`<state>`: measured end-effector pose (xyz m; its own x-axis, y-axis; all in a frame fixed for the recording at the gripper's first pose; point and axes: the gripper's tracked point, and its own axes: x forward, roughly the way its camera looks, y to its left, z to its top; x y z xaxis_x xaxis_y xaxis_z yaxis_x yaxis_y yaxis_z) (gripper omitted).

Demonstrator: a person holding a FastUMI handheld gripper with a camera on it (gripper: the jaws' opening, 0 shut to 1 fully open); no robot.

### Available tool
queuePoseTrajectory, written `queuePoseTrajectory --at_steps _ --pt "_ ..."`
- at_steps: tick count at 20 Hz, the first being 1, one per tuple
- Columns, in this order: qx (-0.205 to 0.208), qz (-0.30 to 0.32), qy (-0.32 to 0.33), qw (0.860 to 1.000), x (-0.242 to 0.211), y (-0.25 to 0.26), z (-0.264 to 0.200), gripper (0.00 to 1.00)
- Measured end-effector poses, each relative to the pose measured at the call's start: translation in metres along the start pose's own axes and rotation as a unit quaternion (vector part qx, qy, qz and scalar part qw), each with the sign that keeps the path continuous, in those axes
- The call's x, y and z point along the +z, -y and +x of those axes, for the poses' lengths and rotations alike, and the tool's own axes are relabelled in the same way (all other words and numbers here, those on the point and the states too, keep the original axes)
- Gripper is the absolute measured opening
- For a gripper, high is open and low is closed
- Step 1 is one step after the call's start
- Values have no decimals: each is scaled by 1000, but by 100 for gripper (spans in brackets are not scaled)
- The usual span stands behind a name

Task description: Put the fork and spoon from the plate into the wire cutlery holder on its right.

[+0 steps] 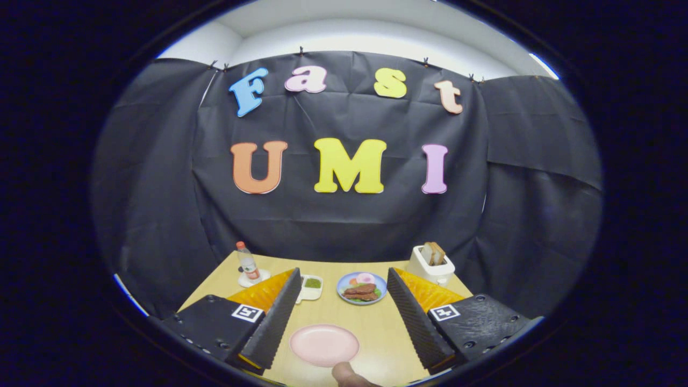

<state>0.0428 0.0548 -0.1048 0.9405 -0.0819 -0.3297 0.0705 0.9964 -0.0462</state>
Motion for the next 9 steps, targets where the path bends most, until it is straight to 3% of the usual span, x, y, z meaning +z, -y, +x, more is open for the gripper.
queuePoseTrajectory --at_steps 9 --pt "-6 -12 25 1000 12 -8 -11 96"
